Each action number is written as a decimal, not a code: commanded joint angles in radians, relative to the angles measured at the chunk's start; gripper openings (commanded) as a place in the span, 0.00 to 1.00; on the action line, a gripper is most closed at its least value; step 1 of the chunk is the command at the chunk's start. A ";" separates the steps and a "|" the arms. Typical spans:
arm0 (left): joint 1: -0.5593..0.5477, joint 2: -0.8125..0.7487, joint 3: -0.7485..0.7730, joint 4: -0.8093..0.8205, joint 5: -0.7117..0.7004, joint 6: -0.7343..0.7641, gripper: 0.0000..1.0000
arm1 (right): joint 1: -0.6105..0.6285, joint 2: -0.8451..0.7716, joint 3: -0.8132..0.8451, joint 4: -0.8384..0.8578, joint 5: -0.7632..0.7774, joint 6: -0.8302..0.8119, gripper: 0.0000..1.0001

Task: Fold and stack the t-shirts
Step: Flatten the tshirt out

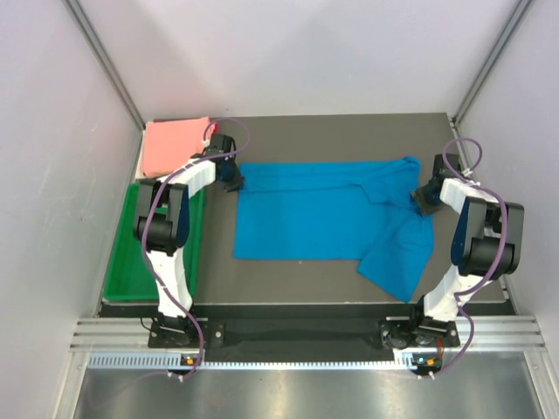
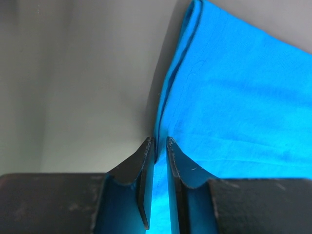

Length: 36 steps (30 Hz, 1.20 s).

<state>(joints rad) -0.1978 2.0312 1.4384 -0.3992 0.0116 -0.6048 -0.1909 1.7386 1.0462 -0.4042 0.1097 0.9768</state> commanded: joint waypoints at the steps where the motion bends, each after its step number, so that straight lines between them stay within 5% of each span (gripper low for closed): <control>1: -0.008 -0.069 0.028 -0.020 0.011 0.005 0.22 | -0.005 0.013 0.003 0.041 0.013 -0.012 0.39; 36: -0.029 -0.051 0.089 -0.098 -0.098 0.013 0.21 | -0.007 0.009 -0.017 0.053 0.005 -0.026 0.37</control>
<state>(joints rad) -0.2237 2.0113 1.4769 -0.4847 -0.0563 -0.6029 -0.1928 1.7386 1.0412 -0.3897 0.1051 0.9615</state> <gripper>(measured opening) 0.210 0.372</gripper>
